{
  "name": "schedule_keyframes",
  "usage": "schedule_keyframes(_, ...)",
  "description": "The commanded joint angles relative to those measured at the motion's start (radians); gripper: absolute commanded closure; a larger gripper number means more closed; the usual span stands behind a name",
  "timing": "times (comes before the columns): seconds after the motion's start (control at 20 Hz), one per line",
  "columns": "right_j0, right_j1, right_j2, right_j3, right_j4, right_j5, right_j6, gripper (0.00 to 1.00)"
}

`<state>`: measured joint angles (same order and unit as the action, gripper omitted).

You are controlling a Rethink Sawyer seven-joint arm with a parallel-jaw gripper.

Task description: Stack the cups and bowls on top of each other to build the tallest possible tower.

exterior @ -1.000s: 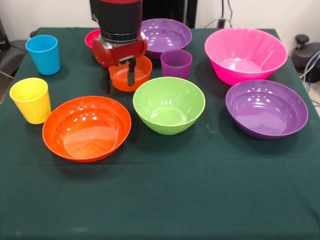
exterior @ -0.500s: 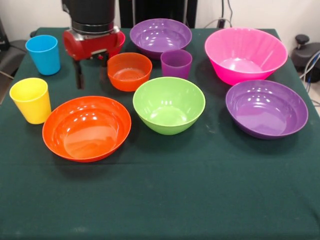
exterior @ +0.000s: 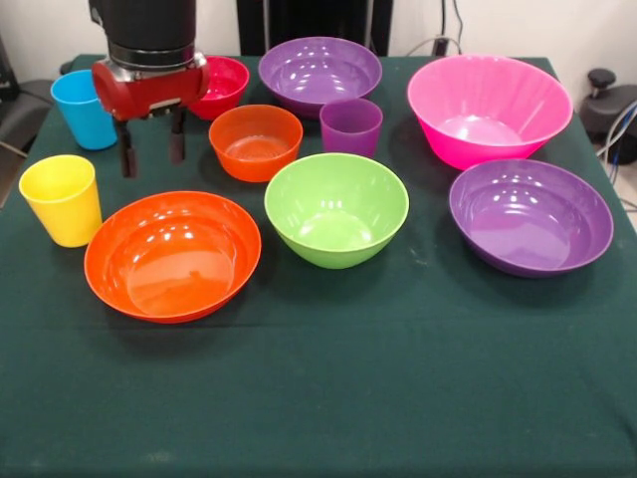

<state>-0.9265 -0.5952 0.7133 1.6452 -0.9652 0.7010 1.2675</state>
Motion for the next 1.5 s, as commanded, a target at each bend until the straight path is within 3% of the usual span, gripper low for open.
schedule_keyframes(0.05, -0.060, 0.077, -0.032, 0.074, -0.046, 0.071, -0.351, 0.00)
schedule_keyframes(0.25, -0.089, -0.039, -0.012, 0.205, -0.013, 0.043, -0.269, 0.00)
schedule_keyframes(0.45, -0.036, -0.107, -0.012, 0.251, -0.009, 0.044, -0.159, 0.00)
schedule_keyframes(0.7, 0.008, -0.124, -0.026, 0.281, 0.001, 0.043, -0.076, 0.00)
schedule_keyframes(1.0, 0.000, -0.186, -0.046, 0.356, 0.001, -0.004, -0.021, 0.00)
schedule_keyframes(1.5, 0.040, -0.158, -0.095, 0.360, -0.015, -0.029, 0.077, 0.00)
